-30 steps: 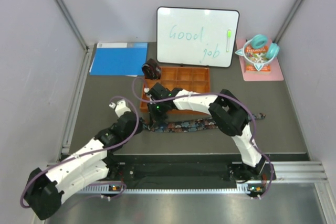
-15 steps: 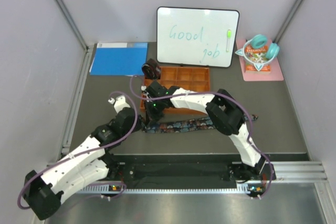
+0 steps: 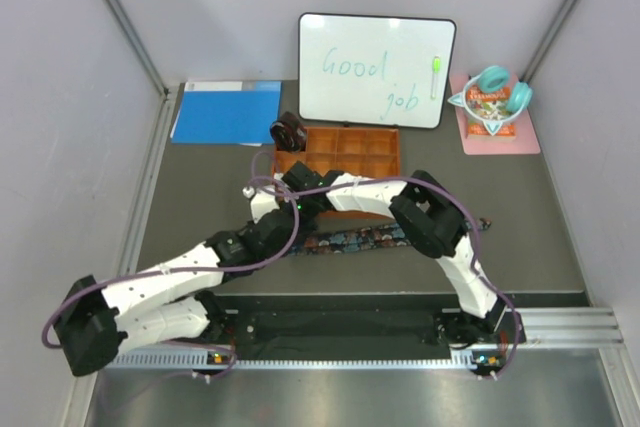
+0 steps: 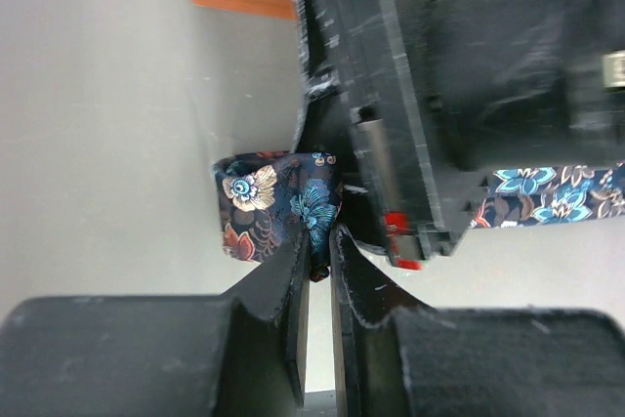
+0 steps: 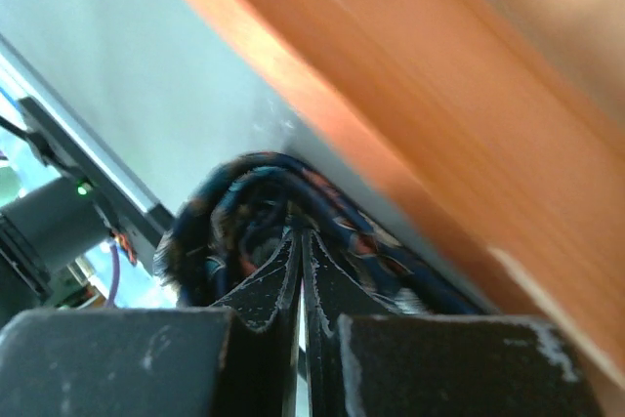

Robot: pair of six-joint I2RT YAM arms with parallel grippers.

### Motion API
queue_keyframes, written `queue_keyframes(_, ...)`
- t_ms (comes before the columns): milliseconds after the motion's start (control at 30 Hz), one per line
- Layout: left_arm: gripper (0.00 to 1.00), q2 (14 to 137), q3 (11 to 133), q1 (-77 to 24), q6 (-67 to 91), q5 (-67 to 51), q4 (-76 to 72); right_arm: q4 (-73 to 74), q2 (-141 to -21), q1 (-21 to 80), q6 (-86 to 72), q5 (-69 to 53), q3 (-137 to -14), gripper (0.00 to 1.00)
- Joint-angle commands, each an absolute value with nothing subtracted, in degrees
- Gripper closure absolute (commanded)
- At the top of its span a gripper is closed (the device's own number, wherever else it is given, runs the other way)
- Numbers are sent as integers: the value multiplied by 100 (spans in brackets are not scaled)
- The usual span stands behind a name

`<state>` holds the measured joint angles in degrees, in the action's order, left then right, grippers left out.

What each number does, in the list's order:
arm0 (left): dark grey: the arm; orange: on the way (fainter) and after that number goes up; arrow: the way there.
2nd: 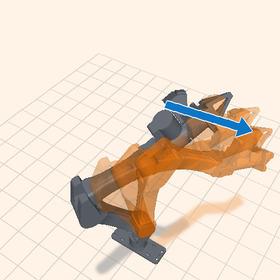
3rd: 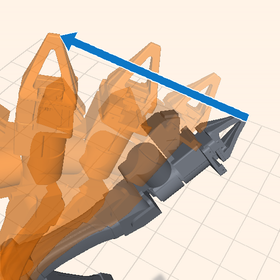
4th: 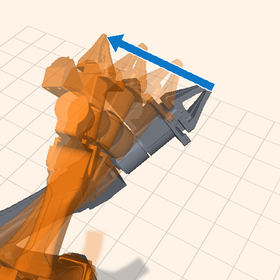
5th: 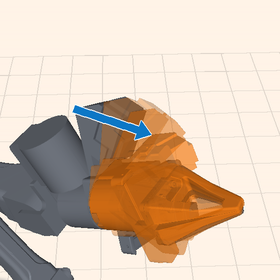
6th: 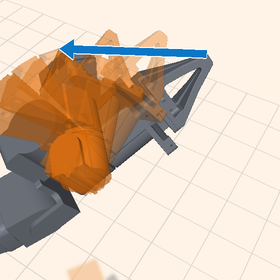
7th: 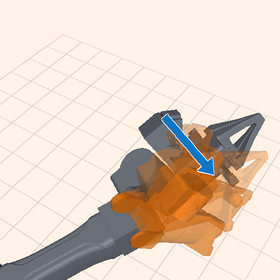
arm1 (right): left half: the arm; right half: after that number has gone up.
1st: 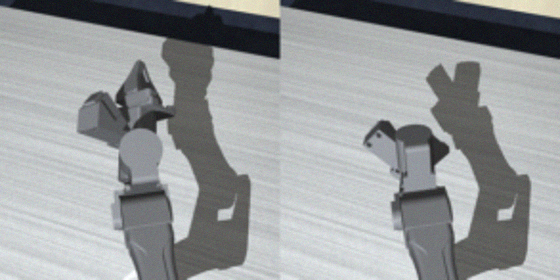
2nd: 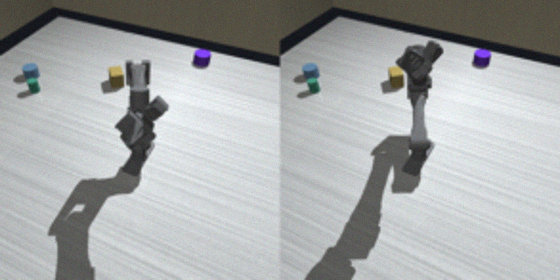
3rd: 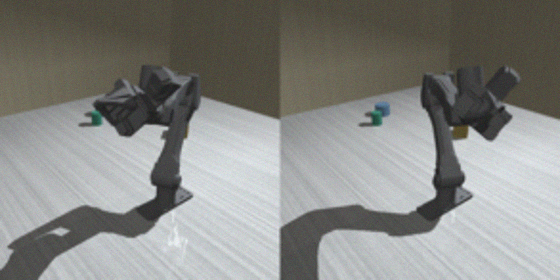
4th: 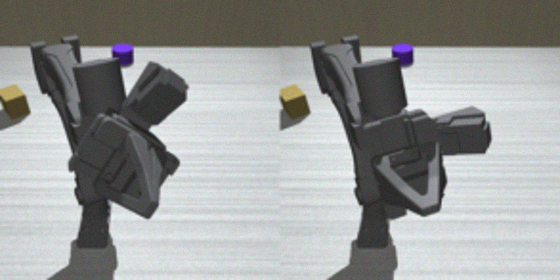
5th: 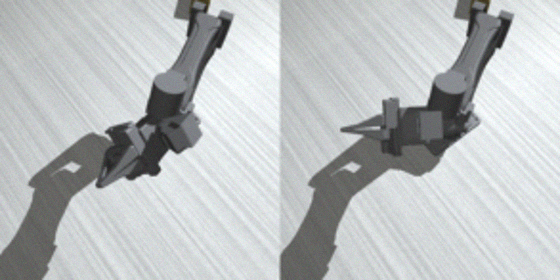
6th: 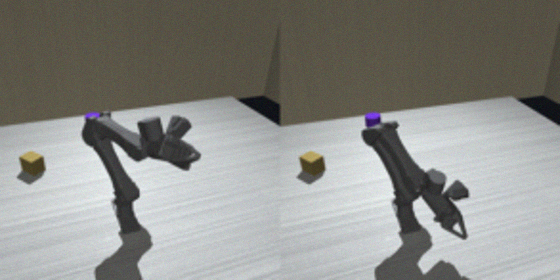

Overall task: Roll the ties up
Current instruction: Roll the tie at the center of the board.

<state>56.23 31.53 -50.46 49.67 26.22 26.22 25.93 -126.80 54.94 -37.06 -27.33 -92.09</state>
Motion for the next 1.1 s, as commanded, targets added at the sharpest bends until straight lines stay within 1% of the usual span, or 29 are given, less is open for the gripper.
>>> queue_keyframes(0, 88, 6020, 3472, -5387, 5150, 2918, 2338, 2522, -12200, 5441, -3630, -2751, -8922, 100)
queue_keyframes(133, 88, 6161, 3454, -5519, 5212, 2971, 2277, 2785, -11910, 5326, -3481, -2506, -8710, 100)
queue_keyframes(433, 88, 6301, 3261, -5563, 5265, 2953, 2074, 3883, -11085, 4940, -3015, -1662, -8438, 100)
queue_keyframes(500, 88, 6345, 3243, -5563, 5238, 2944, 1978, 3911, -10829, 4852, -3023, -1337, -8140, 100)
queue_keyframes(533, 88, 6424, 3234, -5572, 5212, 2936, 1960, 3902, -10515, 4808, -3015, -1266, -7999, 100)
queue_keyframes(667, 88, 6644, 3243, -5590, 5150, 2909, 1828, 3841, -9855, 4483, -3041, -1047, -7218, 99)
queue_keyframes(933, 83, 6978, 3313, -5625, 4940, 2962, 1731, 3797, -8886, 4315, -3067, -853, -6268, 98)
queue_keyframes(1033, 80, 7101, 3383, -5634, 4861, 2997, 1828, 3797, -8631, 4307, -3085, -844, -6083, 97)
queue_keyframes(1067, 77, 7145, 3392, -5634, 4852, 2997, 1872, 3797, -8579, 4307, -3094, -844, -6047, 97)
